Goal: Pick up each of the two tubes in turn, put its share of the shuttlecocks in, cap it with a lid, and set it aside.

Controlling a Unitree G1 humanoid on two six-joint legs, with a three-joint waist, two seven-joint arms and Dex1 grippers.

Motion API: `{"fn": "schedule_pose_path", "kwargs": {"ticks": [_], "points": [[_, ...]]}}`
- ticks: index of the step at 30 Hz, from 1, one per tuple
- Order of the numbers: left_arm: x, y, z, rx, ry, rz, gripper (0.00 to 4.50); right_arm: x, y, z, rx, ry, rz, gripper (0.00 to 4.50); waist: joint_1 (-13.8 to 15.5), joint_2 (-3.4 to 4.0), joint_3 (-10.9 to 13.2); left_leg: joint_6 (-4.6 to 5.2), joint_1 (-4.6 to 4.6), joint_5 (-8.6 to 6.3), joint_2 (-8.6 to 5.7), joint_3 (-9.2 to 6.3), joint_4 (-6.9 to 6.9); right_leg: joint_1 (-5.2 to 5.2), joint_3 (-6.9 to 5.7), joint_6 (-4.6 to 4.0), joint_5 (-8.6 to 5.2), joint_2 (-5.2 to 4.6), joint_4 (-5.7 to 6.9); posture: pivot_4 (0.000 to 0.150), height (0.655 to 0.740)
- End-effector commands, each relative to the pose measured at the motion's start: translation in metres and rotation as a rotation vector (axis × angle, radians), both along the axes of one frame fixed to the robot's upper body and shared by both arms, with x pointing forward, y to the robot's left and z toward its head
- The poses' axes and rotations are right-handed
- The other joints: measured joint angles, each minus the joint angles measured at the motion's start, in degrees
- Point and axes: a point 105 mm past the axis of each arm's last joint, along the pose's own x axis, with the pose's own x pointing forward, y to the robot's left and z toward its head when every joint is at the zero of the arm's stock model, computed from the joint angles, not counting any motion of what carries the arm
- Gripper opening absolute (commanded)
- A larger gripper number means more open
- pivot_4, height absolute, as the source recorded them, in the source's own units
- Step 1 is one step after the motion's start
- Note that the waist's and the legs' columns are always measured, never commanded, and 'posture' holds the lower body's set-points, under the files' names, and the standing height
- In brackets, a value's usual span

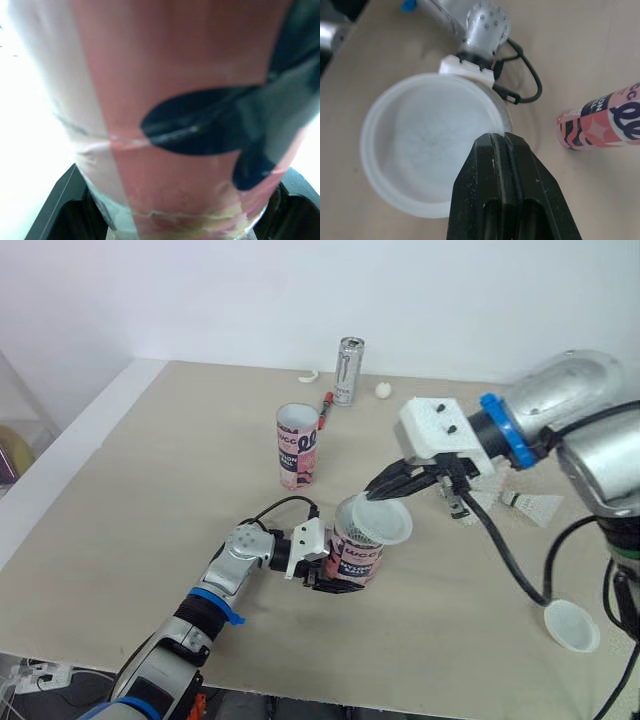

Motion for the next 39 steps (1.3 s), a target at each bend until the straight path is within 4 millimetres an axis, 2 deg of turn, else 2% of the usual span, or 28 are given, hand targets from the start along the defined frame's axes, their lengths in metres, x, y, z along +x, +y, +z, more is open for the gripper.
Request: {"fn": "schedule_pose_path", "kwargs": {"ticks": [1, 13, 27, 36, 38, 39], "points": [[-0.004, 0.007, -0.027, 0.092, 0.063, 0.026, 3.00, 0.000, 0.004, 0.008, -0.006, -0.044, 0.029, 0.09, -0.01, 0.01, -0.01, 0.00, -0.01, 0.00, 0.00, 0.00, 0.00, 0.00, 0.00, 0.00, 0.00, 0.00, 0.00, 0.150, 0.7400], [-0.004, 0.008, -0.028, 0.093, 0.065, 0.038, 3.00, -0.005, 0.017, 0.003, -0.015, -0.053, 0.093, 0.09, -0.02, 0.02, -0.01, -0.01, 0.01, 0.01, 0.00, -0.01, 0.01, 0.00, 0.02, -0.01, 0.02, 0.03, 0.04, 0.150, 0.7400], [-0.004, 0.009, -0.029, 0.098, 0.069, 0.045, 3.00, 0.010, 0.003, 0.009, -0.062, -0.123, 0.055, 0.09, -0.02, 0.02, -0.01, -0.02, 0.01, 0.01, 0.00, 0.01, 0.01, 0.00, -0.01, -0.01, 0.02, 0.03, 0.04, 0.150, 0.7400], [-0.004, 0.010, -0.030, 0.104, 0.070, 0.045, 3.00, 0.003, 0.005, 0.003, -0.070, -0.081, 0.081, 0.09, -0.02, 0.02, -0.01, -0.02, 0.01, 0.02, 0.01, 0.00, 0.01, -0.01, -0.01, -0.02, 0.02, 0.03, 0.04, 0.150, 0.7400], [-0.004, 0.010, -0.031, 0.105, 0.070, 0.045, 3.00, 0.002, 0.004, 0.002, -0.070, -0.067, 0.079, 0.82, -0.02, 0.02, -0.01, -0.02, 0.01, 0.02, 0.01, 0.00, 0.00, -0.01, -0.01, -0.02, 0.02, 0.03, 0.04, 0.150, 0.7400], [-0.004, 0.010, -0.031, 0.106, 0.070, 0.046, 3.00, 0.002, 0.004, 0.002, -0.067, -0.069, 0.077, 0.82, -0.02, 0.02, -0.01, -0.02, 0.01, 0.02, 0.02, 0.00, 0.00, -0.02, -0.01, -0.03, 0.02, 0.03, 0.04, 0.150, 0.7400]]}}
